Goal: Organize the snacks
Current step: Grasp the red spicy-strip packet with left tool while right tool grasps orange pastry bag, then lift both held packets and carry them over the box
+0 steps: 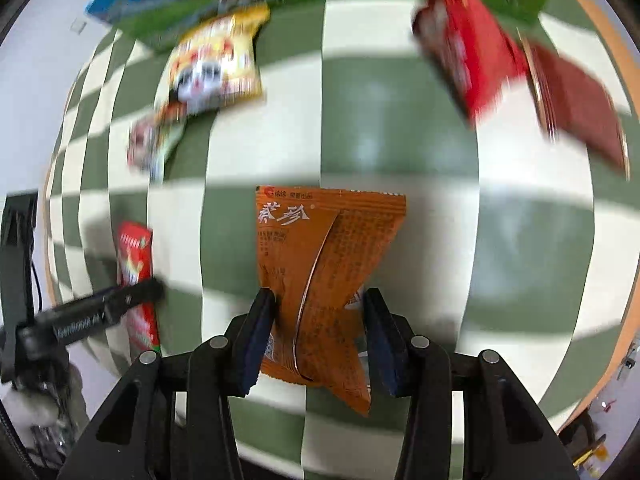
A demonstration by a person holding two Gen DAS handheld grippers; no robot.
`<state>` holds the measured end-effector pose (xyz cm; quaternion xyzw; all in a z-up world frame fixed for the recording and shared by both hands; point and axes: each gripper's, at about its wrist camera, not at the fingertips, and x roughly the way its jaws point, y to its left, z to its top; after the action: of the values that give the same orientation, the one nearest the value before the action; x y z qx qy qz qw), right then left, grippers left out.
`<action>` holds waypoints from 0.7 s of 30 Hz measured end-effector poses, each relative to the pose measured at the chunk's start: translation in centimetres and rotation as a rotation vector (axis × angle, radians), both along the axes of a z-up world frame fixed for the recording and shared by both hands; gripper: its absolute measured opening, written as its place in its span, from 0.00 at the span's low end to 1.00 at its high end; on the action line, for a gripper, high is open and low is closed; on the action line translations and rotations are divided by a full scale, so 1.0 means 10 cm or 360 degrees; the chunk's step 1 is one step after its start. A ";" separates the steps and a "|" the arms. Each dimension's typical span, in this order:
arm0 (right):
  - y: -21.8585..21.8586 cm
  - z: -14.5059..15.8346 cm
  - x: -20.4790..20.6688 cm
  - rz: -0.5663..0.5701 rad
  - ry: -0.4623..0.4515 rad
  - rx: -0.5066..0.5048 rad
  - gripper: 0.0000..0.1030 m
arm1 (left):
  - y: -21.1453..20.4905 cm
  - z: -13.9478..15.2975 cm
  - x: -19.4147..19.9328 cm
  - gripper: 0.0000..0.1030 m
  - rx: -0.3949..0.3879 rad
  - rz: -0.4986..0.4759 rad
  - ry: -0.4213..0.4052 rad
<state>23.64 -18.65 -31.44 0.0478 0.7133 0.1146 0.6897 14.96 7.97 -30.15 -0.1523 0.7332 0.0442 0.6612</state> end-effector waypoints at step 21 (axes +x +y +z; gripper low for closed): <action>0.09 -0.07 -0.23 -0.0119 -0.0069 0.0047 0.53 | -0.45 0.40 -0.17 0.48 -0.0003 -0.0134 -0.0134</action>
<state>21.35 -17.76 -32.18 0.0820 0.6942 0.1002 0.7081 13.29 3.45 -26.15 -0.1237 0.7105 0.0093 0.6927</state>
